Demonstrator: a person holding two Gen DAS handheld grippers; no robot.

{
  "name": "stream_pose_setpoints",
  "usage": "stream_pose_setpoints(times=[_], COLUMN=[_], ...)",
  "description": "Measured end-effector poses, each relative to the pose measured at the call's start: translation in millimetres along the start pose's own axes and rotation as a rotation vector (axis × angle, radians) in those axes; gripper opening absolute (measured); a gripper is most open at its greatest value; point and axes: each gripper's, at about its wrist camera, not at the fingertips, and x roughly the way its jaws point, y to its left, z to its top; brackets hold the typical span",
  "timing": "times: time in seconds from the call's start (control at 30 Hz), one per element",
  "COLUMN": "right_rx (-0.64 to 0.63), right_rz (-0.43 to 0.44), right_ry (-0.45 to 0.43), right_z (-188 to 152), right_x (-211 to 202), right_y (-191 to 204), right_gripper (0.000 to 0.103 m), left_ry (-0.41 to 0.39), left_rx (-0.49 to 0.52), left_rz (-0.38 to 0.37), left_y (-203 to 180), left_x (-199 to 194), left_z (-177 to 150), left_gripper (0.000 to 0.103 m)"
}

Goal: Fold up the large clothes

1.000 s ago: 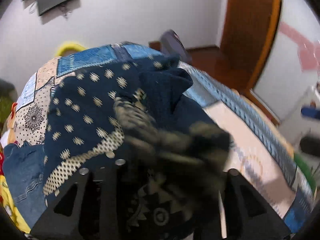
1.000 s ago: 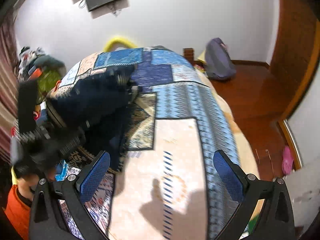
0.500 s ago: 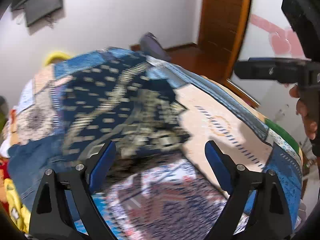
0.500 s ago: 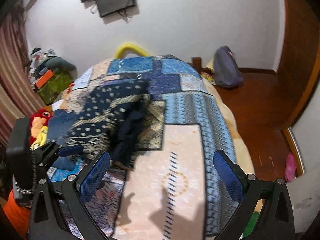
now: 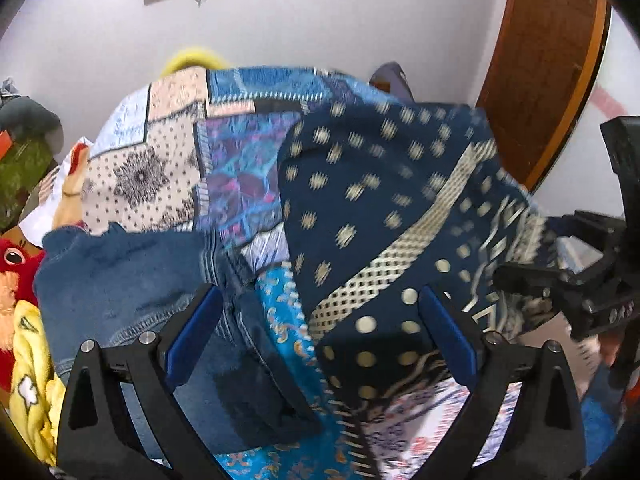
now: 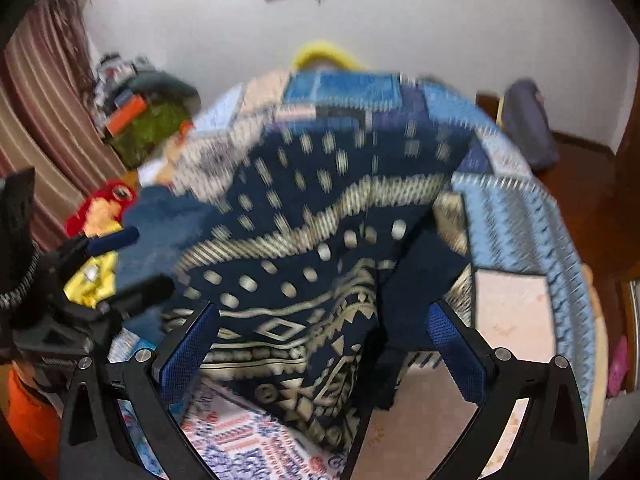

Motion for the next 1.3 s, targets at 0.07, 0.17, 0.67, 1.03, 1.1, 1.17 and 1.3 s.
stream_pose_setpoints(times=[0.07, 0.17, 0.67, 1.03, 1.1, 1.17, 1.3], right_rx=[-0.008, -0.005, 0.135, 0.218, 0.239, 0.235, 0.245], right_rz=[-0.047, -0.052, 0.141, 0.269, 0.324, 0.347, 0.385], right_ry=[0.042, 0.086, -0.001, 0.160, 0.167, 0.147, 0.146], right_z=[-8.4, -25.5, -6.9, 34.2, 37.8, 43.0, 53.2], right_x=[14.0, 19.0, -48.6, 60.1, 75.3, 83.7, 98.5], right_y=[-9.5, -31.6, -70.9, -64.7, -66.0, -64.6, -57.5], right_gripper=[0.103, 0.103, 0.103, 0.103, 0.103, 0.103, 0.096], left_ry=[0.004, 0.006, -0.046, 0.137, 0.150, 0.161, 0.162], left_rx=[0.004, 0.022, -0.042, -0.263, -0.290, -0.312, -0.304], left_rz=[0.007, -0.001, -0.039, -0.358, -0.393, -0.439, -0.476], left_y=[2.7, 6.4, 31.0, 46.5, 47.1, 45.4, 40.1], left_x=[4.6, -0.1, -26.3, 72.7, 84.0, 95.3, 102.5], left_z=[-12.3, -25.9, 16.1, 38.1, 38.6, 40.4, 46.0], left_gripper=[0.099, 0.100, 0.099, 0.099, 0.101, 0.101, 0.091])
